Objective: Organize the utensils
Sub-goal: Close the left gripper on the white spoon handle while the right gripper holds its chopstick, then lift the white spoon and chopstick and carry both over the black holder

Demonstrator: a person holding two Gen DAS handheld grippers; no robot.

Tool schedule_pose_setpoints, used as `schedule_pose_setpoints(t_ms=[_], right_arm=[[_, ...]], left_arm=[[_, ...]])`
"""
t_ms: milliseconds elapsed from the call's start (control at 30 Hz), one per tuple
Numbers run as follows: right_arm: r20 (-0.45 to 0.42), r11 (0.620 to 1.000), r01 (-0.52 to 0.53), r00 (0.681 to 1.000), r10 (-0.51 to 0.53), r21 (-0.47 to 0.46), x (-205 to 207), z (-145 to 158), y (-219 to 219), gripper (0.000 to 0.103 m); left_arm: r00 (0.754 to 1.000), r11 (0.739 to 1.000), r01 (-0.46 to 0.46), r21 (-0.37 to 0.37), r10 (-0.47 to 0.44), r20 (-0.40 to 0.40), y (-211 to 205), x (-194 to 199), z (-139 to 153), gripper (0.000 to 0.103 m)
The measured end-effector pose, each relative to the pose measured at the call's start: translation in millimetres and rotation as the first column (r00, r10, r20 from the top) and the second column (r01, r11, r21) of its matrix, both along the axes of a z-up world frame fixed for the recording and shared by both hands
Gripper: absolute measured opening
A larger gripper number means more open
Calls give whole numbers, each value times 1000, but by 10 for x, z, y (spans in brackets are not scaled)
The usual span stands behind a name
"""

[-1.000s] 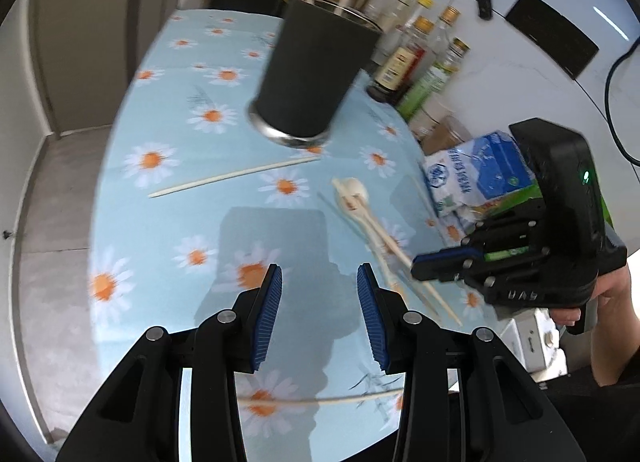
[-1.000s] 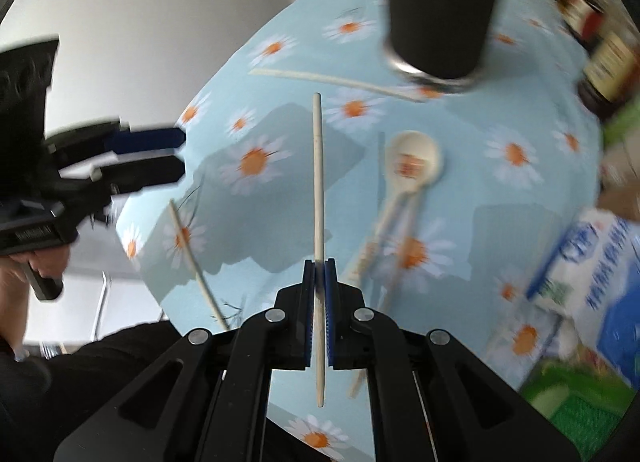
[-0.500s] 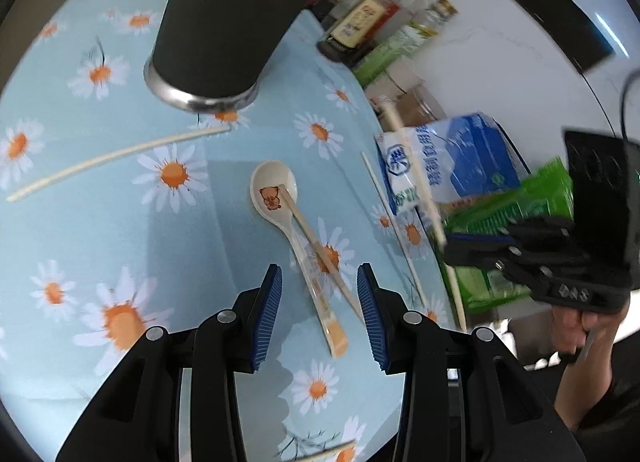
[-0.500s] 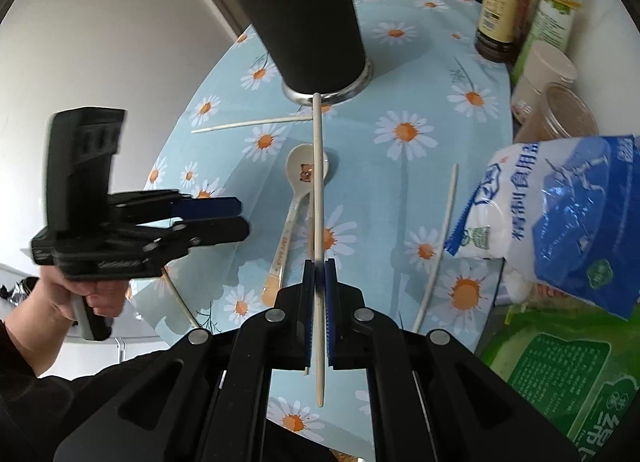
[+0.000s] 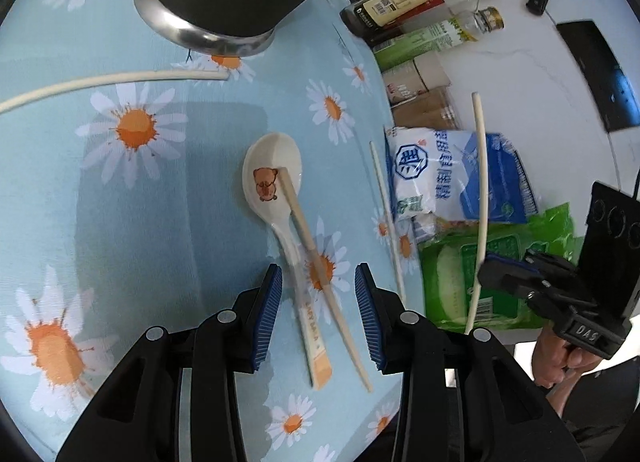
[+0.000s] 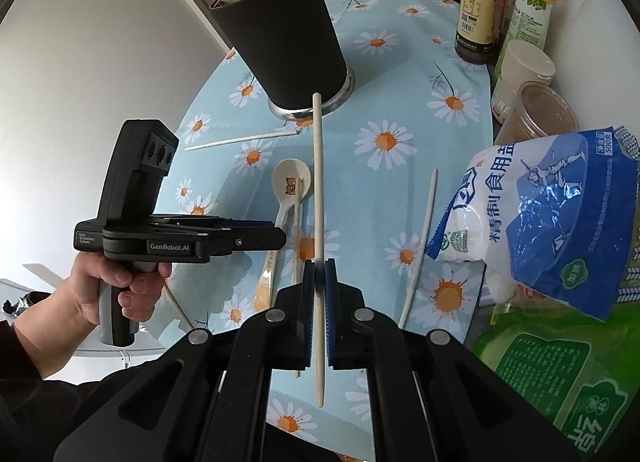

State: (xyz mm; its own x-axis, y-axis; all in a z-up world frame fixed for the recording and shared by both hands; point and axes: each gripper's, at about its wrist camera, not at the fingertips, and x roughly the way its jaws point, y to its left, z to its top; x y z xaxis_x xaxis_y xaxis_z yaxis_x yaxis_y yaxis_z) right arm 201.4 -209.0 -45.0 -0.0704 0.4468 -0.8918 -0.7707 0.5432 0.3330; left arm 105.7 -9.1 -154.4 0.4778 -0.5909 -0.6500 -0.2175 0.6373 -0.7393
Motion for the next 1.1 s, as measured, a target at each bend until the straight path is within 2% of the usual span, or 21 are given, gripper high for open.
schedule_pose_setpoints(t_ms=[133, 267, 367, 600, 1100], right_arm=[[0, 1000, 2, 1000, -2, 0, 12, 6, -10, 5], [0, 1000, 2, 1000, -2, 7, 25, 24, -5, 5], [0, 1000, 1, 1000, -1, 11, 35, 23, -1, 5], [-6, 1000, -1, 1000, 1, 17, 90, -12, 47, 5], [-18, 998, -34, 999, 35, 48, 82, -30, 258, 5]], left_arm=[[1000, 999, -14, -38, 14, -5, 31, 39, -22, 33], [999, 999, -24, -29, 23, -25, 49, 44, -57, 13], [999, 999, -30, -19, 29, -34, 70, 23, -78, 8], [998, 999, -48, 0, 48, -27, 124, -17, -72, 4], [988, 980, -151, 129, 150, 22, 423, -228, 203, 3]])
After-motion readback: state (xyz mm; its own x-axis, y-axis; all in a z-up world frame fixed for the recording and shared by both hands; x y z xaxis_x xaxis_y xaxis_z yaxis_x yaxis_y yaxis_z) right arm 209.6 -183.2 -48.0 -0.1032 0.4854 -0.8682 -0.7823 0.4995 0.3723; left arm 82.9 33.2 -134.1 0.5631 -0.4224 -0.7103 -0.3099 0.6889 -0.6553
